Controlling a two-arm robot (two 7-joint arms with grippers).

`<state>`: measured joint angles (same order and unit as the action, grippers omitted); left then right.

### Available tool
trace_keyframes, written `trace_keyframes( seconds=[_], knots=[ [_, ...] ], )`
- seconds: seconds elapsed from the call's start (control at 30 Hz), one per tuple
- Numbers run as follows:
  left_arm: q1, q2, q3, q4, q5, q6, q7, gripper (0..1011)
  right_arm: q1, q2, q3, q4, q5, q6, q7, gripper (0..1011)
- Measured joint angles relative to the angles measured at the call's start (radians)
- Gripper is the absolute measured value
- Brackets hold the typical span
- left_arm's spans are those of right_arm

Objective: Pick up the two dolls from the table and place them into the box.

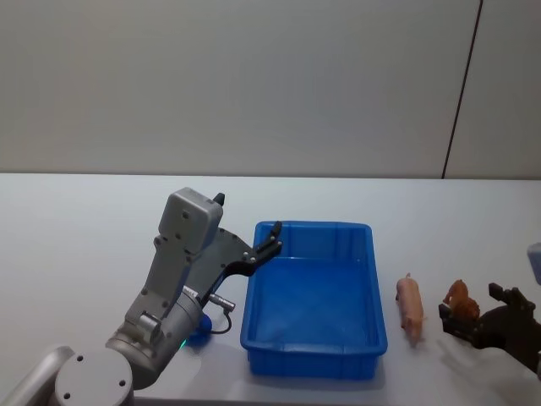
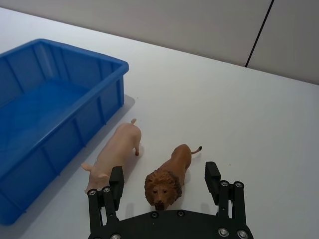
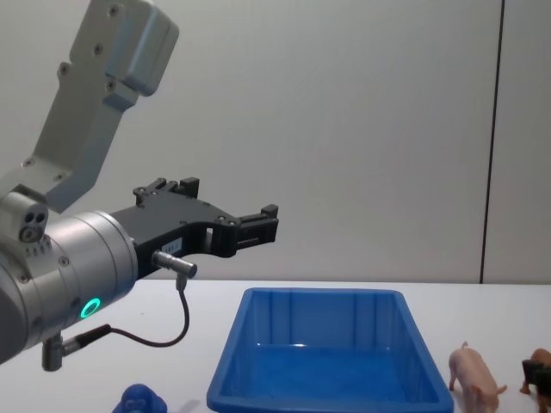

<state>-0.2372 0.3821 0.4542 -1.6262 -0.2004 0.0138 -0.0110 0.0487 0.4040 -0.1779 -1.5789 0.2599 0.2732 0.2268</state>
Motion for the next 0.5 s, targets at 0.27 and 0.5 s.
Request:
trace_keyframes(
  seconds=[0.27, 0.5],
  knots=[
    [0.000, 0.000, 0.000, 0.000, 0.000, 0.000, 0.000, 1003, 0.012, -0.013, -0.010, 0.022, -0.019, 0.017, -0.015, 960],
    [0.000, 0.000, 0.000, 0.000, 0.000, 0.000, 0.000, 1003, 0.020, -0.023, -0.015, 0.040, -0.032, 0.031, -0.026, 780]
  ],
)
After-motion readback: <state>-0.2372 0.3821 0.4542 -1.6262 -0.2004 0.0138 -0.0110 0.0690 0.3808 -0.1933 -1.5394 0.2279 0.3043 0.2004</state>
